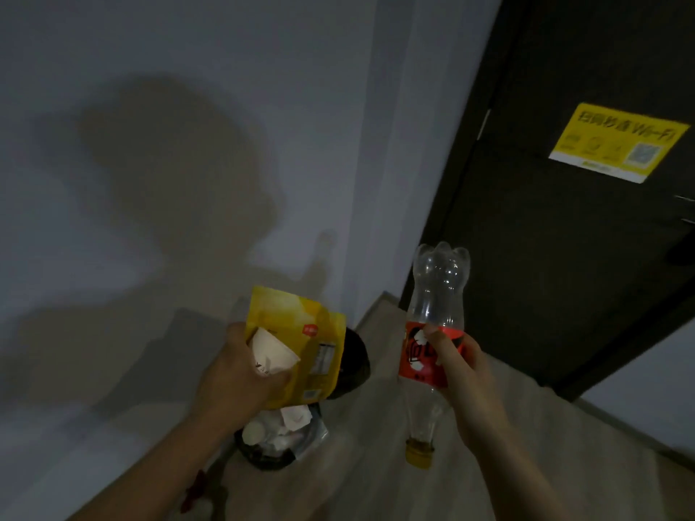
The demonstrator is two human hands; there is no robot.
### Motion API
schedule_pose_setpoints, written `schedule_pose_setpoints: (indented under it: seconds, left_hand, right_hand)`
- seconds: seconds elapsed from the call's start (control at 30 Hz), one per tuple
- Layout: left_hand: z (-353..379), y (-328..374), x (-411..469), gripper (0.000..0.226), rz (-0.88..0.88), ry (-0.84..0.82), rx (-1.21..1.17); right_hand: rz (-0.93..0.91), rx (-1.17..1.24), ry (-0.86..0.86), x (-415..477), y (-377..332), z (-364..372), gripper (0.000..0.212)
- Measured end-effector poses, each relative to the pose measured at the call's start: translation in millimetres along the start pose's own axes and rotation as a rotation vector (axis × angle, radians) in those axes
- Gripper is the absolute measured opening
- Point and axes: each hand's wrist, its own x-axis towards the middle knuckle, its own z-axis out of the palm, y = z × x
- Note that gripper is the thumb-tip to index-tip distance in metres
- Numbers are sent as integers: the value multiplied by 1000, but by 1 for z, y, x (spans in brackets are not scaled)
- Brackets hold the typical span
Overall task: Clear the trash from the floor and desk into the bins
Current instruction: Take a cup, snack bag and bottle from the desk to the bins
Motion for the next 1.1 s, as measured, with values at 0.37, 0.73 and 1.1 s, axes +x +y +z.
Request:
schedule_pose_setpoints:
  seconds: [0.37, 0.73, 1.1]
  left_hand:
    - [69, -50, 75, 71, -235, 17, 117]
    - [125, -128, 176, 85, -428, -107, 239]
    - [240, -238, 234, 96, -554, -181, 336]
  right_hand:
    - [156, -112, -168, 129, 51, 20, 40]
    - [325, -257, -145, 244, 129, 68, 56]
    - [446, -406, -188, 348, 251, 98, 52]
